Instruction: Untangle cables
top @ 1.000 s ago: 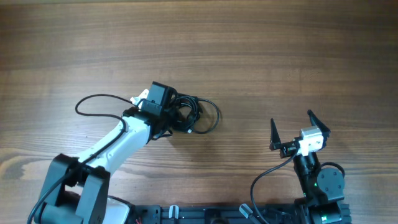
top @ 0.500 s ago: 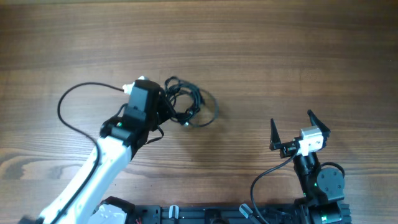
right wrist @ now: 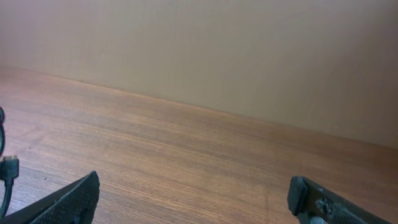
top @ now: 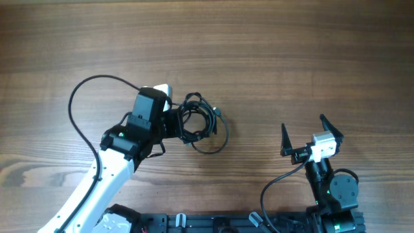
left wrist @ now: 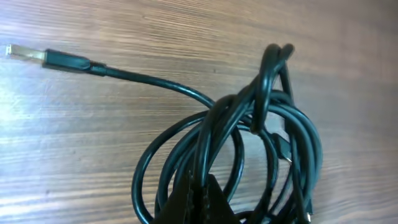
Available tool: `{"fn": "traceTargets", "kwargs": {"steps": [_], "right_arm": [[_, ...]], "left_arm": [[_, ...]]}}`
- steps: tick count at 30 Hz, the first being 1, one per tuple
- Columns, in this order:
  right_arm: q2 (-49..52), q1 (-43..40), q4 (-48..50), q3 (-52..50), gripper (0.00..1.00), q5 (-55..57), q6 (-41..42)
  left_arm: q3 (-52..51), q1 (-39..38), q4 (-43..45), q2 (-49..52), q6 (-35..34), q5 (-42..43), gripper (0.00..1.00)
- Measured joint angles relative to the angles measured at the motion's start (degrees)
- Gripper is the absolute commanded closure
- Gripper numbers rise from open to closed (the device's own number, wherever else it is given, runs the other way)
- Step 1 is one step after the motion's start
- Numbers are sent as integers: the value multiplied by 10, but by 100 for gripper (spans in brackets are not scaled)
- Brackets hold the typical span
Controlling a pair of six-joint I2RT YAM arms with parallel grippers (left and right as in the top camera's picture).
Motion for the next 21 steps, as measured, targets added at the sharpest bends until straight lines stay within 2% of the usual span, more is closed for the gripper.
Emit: {"fn": "traceTargets", "kwargs": {"steps": [3, 4, 7, 9, 14, 17, 21], "right_arm": [[0, 0, 0, 0, 0, 0, 0], [0, 0, 0, 0, 0, 0, 0], [0, 0, 0, 0, 0, 0, 0], [0, 0, 0, 0, 0, 0, 0], [0, 0, 0, 0, 0, 0, 0], [0, 0, 0, 0, 0, 0, 0], [0, 0, 0, 0, 0, 0, 0]], "left_arm": [[0, 0, 19, 3, 75, 66, 96], [0, -1, 21, 3, 71, 64, 96], [0, -1, 8, 19, 8, -24, 96], [0, 0, 8, 50, -17, -47, 96], [0, 0, 15, 130, -40, -50, 96], [0, 0, 55, 155, -28, -6, 96], [-1, 17, 127, 157, -9, 124, 96]]}}
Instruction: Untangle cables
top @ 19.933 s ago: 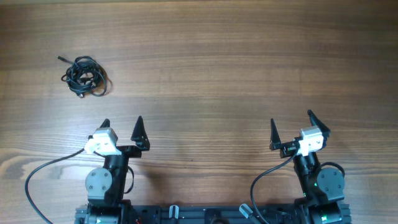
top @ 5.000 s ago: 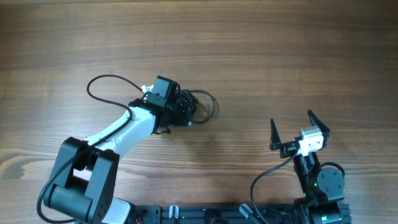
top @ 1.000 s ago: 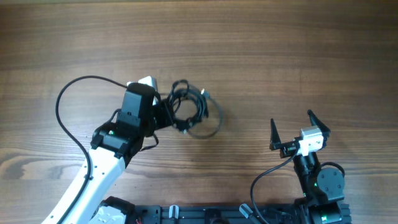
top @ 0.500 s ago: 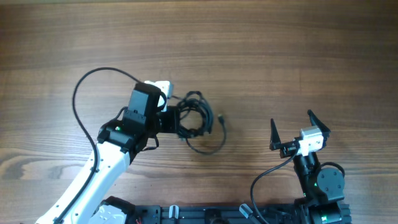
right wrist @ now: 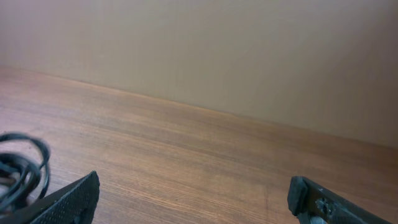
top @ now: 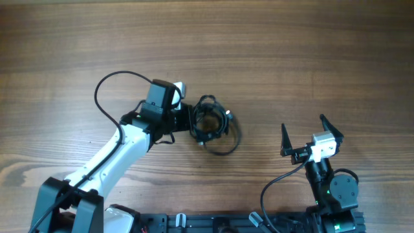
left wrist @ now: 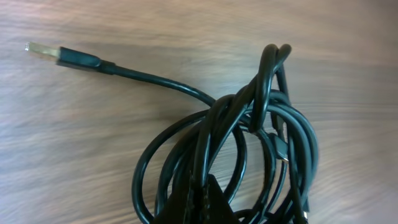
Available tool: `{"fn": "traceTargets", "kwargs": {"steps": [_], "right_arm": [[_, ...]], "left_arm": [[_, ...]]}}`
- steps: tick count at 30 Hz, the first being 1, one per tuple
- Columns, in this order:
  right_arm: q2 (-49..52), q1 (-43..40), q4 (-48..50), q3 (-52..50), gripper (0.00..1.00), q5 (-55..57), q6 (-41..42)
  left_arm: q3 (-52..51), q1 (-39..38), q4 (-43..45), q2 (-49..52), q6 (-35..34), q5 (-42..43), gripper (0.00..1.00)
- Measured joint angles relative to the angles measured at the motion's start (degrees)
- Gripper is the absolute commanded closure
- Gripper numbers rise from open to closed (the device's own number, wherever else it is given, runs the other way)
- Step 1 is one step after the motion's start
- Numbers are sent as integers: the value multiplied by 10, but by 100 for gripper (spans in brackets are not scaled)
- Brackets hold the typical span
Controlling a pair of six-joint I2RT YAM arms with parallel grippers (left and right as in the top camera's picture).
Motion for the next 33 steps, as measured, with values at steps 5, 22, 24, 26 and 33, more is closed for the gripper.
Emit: {"fn": "traceTargets", "kwargs": {"steps": [5, 22, 24, 26, 33], "right_arm": [[0, 0, 0, 0, 0, 0, 0], [0, 0, 0, 0, 0, 0, 0], [0, 0, 0, 0, 0, 0, 0], [0, 0, 0, 0, 0, 0, 0], [0, 0, 0, 0, 0, 0, 0]], "left_arm": [[0, 78, 42, 0, 4, 175, 96], [0, 101, -21, 4, 15, 129, 96], [0, 101, -21, 12, 15, 122, 96], [0, 99, -21, 22, 16, 116, 96], [0, 43, -17, 49, 92, 118, 96]]}}
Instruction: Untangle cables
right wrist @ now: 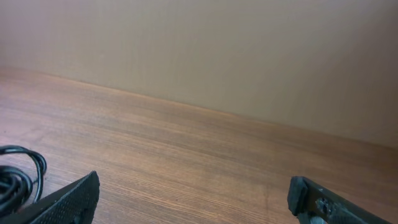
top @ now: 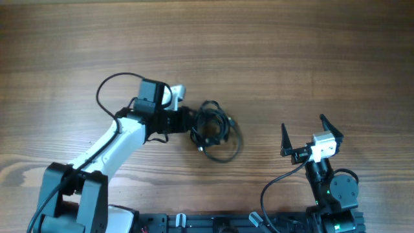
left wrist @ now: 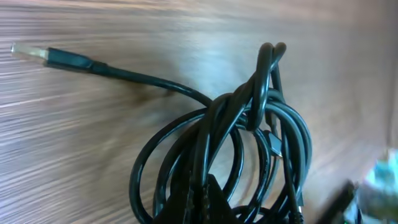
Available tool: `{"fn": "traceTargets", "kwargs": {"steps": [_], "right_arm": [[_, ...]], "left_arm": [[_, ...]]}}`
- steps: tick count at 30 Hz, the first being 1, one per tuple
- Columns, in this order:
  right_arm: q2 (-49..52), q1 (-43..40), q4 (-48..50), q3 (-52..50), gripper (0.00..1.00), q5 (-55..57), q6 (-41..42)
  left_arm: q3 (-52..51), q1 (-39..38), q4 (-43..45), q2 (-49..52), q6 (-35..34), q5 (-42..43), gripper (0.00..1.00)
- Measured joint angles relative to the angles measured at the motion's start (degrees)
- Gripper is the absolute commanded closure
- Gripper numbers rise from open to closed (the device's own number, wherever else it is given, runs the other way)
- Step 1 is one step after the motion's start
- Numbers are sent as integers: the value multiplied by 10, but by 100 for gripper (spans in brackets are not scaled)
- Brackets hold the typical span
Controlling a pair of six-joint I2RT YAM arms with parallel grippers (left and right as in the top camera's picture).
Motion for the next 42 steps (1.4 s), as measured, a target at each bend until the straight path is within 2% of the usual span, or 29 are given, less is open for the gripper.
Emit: {"fn": "traceTargets", "kwargs": {"steps": [3, 8, 10, 14, 19, 21, 25, 27, 30, 33, 42], "right_arm": [[0, 0, 0, 0, 0, 0, 0], [0, 0, 0, 0, 0, 0, 0], [0, 0, 0, 0, 0, 0, 0], [0, 0, 0, 0, 0, 0, 0], [0, 0, 0, 0, 0, 0, 0], [0, 0, 0, 0, 0, 0, 0], [0, 0, 0, 0, 0, 0, 0], [0, 0, 0, 0, 0, 0, 0], [0, 0, 0, 0, 0, 0, 0], [0, 0, 0, 0, 0, 0, 0], [0, 0, 0, 0, 0, 0, 0]], "left_arm": [[0, -17, 33, 0, 29, 69, 96], [0, -17, 80, 0, 35, 154, 96], [0, -17, 75, 0, 31, 139, 96], [0, -16, 48, 0, -28, 0, 96], [0, -16, 49, 1, -47, -21, 96], [0, -12, 64, 1, -48, 10, 96], [-2, 51, 169, 3, -52, 209, 96], [-1, 67, 159, 3, -37, 251, 96], [0, 66, 65, 3, -16, 189, 96], [0, 66, 14, 4, -7, 105, 96], [0, 66, 3, 4, 40, 60, 96]]}}
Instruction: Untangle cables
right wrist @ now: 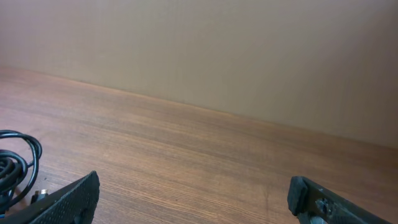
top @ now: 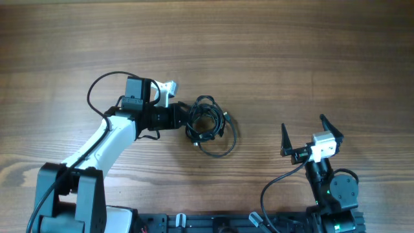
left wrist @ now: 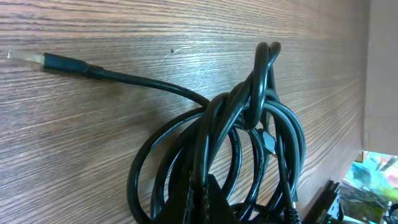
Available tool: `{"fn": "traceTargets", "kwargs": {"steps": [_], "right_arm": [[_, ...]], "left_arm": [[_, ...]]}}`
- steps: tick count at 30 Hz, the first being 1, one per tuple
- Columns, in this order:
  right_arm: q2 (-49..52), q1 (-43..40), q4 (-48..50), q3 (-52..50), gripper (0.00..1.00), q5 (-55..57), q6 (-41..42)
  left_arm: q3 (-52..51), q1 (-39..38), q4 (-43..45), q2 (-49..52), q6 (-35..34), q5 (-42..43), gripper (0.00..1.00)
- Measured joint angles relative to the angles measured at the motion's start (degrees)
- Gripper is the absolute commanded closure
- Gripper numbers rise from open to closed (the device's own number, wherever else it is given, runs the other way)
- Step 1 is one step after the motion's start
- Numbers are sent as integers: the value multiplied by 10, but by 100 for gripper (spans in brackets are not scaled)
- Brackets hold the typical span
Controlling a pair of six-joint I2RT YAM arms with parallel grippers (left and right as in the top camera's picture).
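Note:
A black cable bundle (top: 208,126) lies tangled in loops near the middle of the wooden table (top: 291,58). My left gripper (top: 183,118) is shut on its left side; in the left wrist view the loops (left wrist: 249,143) rise from the closed fingers (left wrist: 198,199), and one free end with a USB plug (left wrist: 59,63) stretches to the upper left. My right gripper (top: 303,134) stands open at the lower right, well apart from the bundle, nothing between its fingers (right wrist: 68,199). The bundle's edge (right wrist: 15,162) shows at the far left of the right wrist view.
The left arm's own black lead (top: 97,87) arcs over the table at the left. A dark rail (top: 213,223) runs along the front edge between the two arm bases. A beige wall (right wrist: 199,56) stands behind the table.
My left gripper, still shut on the bundle, has shifted slightly left and up and turned, so the bundle sits a little farther left. The right arm has not moved.
My left gripper was shut on the bundle left of centre. Then it had carried the bundle to the right, nearer the table's middle. It stayed there with small turns, and now sits slightly back to the left. The right gripper stayed open and still.

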Motion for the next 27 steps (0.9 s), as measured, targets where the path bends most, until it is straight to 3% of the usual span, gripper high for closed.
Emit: {"fn": "traceTargets", "kwargs": {"steps": [9, 14, 27], "right_arm": [[0, 0, 0, 0, 0, 0, 0], [0, 0, 0, 0, 0, 0, 0], [0, 0, 0, 0, 0, 0, 0]], "left_arm": [[0, 0, -5, 0, 4, -3, 96], [0, 0, 45, 0, 4, 57, 96], [0, 0, 32, 0, 4, 67, 96]]}}
